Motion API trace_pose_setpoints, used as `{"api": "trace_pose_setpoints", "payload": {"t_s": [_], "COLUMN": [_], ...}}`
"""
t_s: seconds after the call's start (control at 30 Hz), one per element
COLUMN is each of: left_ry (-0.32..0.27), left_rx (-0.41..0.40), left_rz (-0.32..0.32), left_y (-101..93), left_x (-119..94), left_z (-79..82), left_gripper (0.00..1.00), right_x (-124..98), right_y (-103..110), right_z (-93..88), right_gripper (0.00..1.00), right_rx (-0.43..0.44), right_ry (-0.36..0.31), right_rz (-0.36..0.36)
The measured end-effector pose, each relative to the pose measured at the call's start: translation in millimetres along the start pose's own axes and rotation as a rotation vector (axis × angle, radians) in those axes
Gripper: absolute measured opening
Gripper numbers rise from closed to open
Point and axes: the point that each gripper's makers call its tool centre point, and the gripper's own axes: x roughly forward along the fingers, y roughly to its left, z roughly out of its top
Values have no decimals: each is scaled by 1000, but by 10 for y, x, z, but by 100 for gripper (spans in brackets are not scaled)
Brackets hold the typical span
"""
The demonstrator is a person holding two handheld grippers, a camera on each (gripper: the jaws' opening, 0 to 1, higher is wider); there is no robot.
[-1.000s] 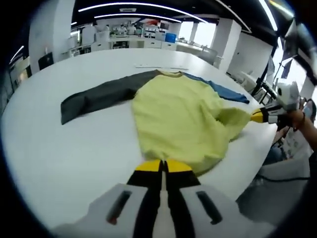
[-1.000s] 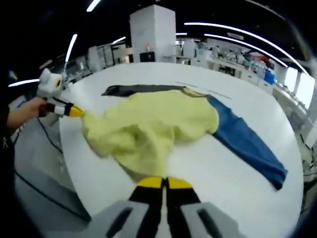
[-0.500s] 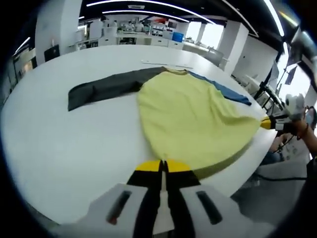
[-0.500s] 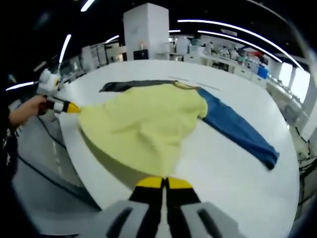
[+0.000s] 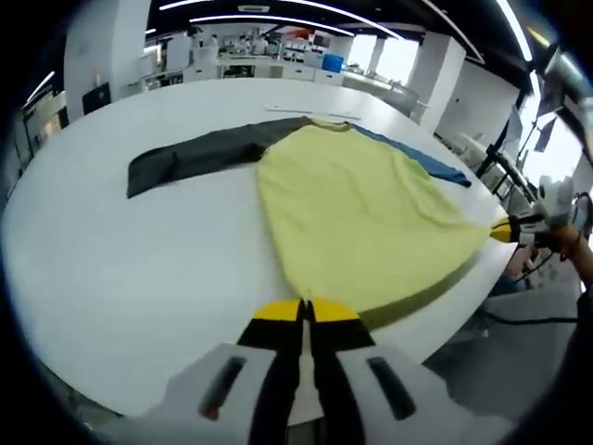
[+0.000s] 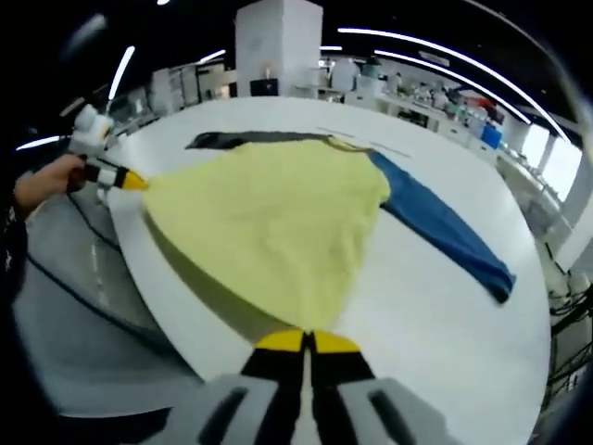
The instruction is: Fold the garment on the visible template until the final outline fits inside the template.
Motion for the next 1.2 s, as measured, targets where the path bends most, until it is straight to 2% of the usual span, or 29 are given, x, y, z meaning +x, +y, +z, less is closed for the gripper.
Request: {"api": "trace_pose_setpoints", "payload": {"t_s": [0.17, 0.47, 0.53, 0.63, 0.73, 0.83, 0.9, 0.93, 1.03, 1.13, 1.2], "left_ry": [24, 87, 86, 86, 75, 61, 60, 88, 113, 101, 89], "left_rx": [17, 51, 91, 97, 101, 123, 175, 226, 272, 250, 253], "left_rz": [9, 15, 26, 33, 53, 60, 73, 82, 67, 16, 7], "left_y": [-7, -14, -8, 41, 113, 161, 226, 269, 287, 200, 173], "left_x": [-2, -10, -37, -44, -54, -27, 12, 38, 117, 158, 158], "left_z": [-36, -203, -207, -210, -181, -114, -91, -110, -151, -143, -126], "left_gripper": [0, 0, 0, 1, 6, 8, 10, 11, 13, 12, 12], "right_x": [10, -22, -26, -42, -85, -110, -101, -94, -58, -17, 7], "right_y": [-9, -22, -28, -64, -104, -167, -201, -211, -201, -186, -176], "right_z": [-90, -249, -292, -333, -300, -254, -235, -233, -216, -204, -199], "right_gripper": [0, 0, 0, 0, 3, 4, 6, 6, 6, 6, 6], "right_rx": [-53, -65, -52, -25, 88, 137, 153, 163, 185, 194, 198], "right_ry": [29, 65, 75, 78, 37, 18, 14, 15, 15, 21, 27], "right_rz": [-21, -43, -45, -53, -54, -65, -70, -71, -70, -71, -75]}}
